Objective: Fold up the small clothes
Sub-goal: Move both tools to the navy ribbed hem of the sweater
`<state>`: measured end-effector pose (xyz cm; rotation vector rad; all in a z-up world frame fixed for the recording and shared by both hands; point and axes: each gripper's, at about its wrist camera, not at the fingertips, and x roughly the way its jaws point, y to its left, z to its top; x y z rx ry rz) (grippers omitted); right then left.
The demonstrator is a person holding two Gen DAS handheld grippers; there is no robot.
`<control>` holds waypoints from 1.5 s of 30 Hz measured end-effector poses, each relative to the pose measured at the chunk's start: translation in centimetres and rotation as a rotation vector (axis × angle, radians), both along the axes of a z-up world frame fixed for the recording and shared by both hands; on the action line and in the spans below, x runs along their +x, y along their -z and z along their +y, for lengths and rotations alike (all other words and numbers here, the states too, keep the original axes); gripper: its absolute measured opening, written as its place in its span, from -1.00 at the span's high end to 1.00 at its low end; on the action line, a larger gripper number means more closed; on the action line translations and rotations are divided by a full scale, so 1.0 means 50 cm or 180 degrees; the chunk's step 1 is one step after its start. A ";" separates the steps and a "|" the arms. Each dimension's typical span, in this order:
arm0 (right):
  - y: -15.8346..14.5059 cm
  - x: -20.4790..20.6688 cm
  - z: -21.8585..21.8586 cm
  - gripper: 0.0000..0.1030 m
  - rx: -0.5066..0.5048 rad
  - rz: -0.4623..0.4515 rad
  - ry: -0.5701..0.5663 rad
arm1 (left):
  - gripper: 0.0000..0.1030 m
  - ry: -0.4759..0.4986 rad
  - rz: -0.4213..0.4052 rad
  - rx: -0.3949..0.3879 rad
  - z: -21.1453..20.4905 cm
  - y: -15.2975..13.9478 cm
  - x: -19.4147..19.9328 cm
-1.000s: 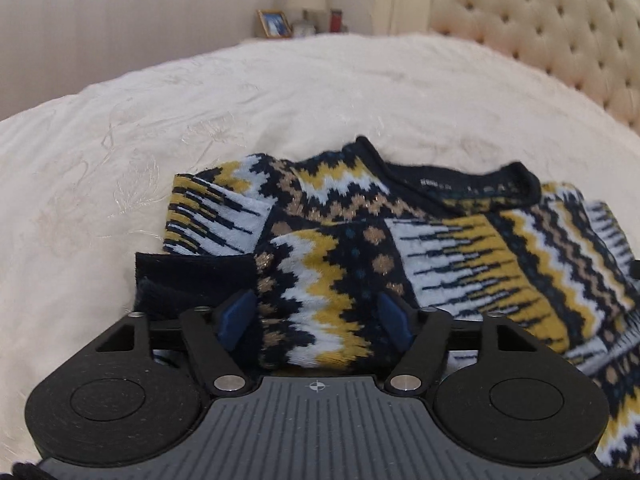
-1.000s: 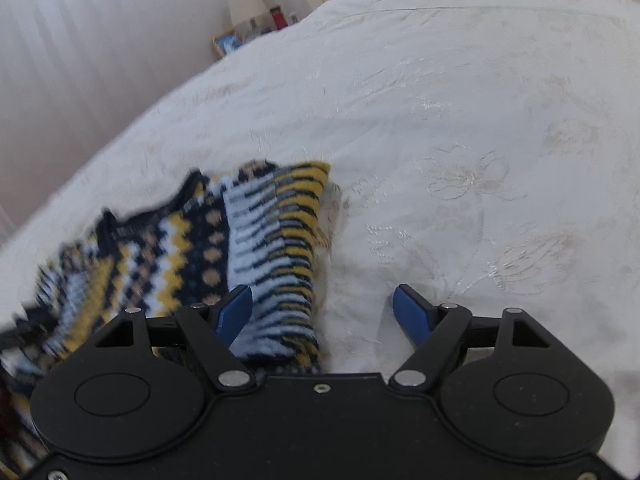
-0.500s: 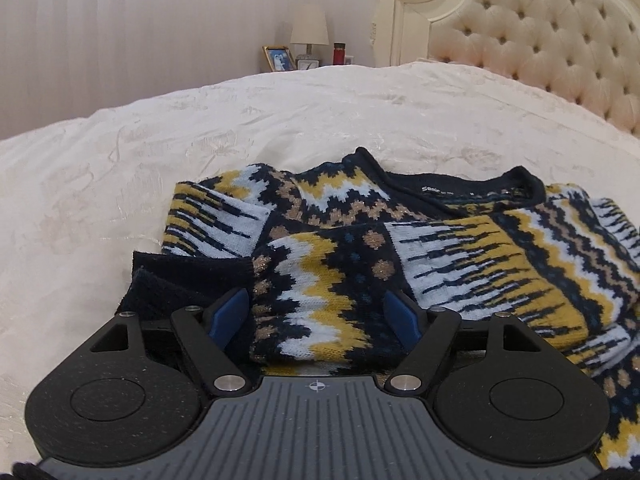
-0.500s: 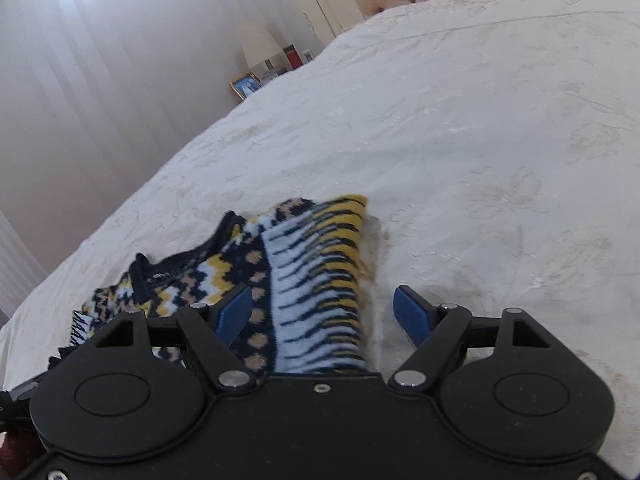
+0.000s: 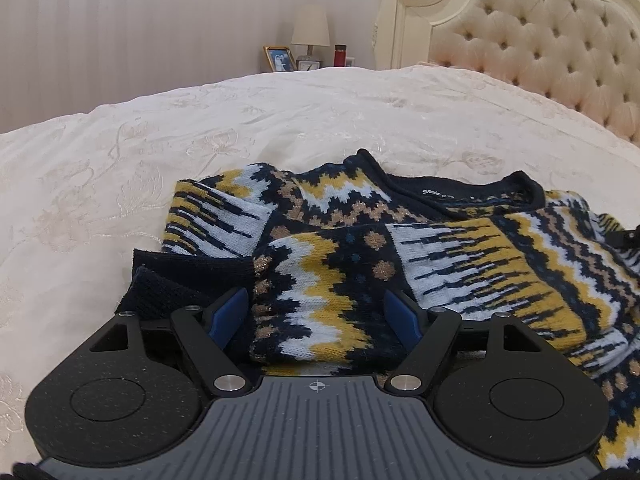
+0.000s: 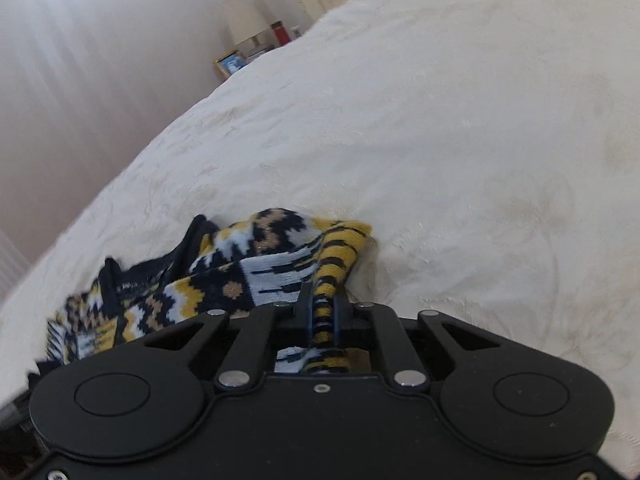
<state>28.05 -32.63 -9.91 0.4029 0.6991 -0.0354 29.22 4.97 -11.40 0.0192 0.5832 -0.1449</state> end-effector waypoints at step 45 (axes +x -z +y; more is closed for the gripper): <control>-0.098 -0.492 0.166 -0.91 0.0147 0.1309 -0.0267 | -0.50 0.0185 0.1243 -0.0489 0.081 -0.091 -0.460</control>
